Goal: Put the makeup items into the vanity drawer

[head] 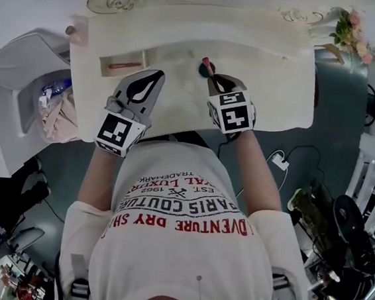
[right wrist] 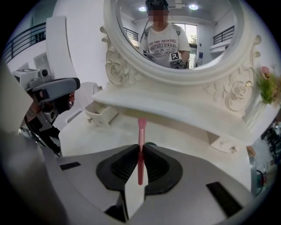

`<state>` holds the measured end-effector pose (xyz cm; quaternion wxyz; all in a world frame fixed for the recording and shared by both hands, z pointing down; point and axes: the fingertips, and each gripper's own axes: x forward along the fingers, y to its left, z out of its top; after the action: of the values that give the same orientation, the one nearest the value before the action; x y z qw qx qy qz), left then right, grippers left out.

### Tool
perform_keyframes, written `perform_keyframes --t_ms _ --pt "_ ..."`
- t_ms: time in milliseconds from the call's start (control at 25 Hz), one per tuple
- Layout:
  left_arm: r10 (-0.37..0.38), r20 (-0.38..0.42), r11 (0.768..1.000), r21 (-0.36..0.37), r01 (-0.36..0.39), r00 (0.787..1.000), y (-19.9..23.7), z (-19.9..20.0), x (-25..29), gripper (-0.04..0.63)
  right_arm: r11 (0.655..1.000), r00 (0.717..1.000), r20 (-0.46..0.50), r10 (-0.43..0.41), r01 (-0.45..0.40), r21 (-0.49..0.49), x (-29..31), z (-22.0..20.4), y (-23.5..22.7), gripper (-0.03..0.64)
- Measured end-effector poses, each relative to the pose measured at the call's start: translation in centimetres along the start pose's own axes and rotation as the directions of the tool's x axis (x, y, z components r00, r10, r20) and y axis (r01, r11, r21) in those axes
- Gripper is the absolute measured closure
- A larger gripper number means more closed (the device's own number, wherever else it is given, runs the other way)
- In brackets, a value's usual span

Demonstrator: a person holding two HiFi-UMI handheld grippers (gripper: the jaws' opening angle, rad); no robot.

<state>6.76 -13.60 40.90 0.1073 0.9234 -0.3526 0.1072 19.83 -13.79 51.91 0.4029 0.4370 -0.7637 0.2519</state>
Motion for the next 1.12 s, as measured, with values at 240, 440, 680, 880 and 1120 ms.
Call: perform_keyframes --t_ms 240,440,680,880,1120 --pt "0.176 0.011 0.984 -0.027 -0.175 0.984 4.0 -0.8 -5.6 0.588 0.978 0.992 0.041 0.121 -0.112 -0.175 1.4 6.1 6.0 0.572" --pt "0.292 0.006 0.955 -0.064 -0.291 0.957 7.1 -1.9 -10.7 0.588 0.934 0.974 0.026 0.224 -0.207 -0.290 3.1 9.3 11.6 0.572" --pt "0.409 -0.019 0.906 -0.110 -0.409 0.912 9.6 -3.8 -15.3 0.588 0.837 0.942 -0.050 0.333 -0.319 -0.445 5.9 11.1 17.6 0.572" --pt "0.471 -0.031 0.872 -0.130 -0.471 0.881 11.0 -4.6 -17.6 0.588 0.755 0.905 -0.106 0.412 -0.404 -0.517 7.5 12.3 21.4 0.571" --pt "0.505 -0.031 0.849 -0.161 -0.503 0.863 11.9 -5.3 -18.8 0.588 0.713 0.897 -0.175 0.406 -0.430 -0.553 9.9 12.4 22.8 0.571"
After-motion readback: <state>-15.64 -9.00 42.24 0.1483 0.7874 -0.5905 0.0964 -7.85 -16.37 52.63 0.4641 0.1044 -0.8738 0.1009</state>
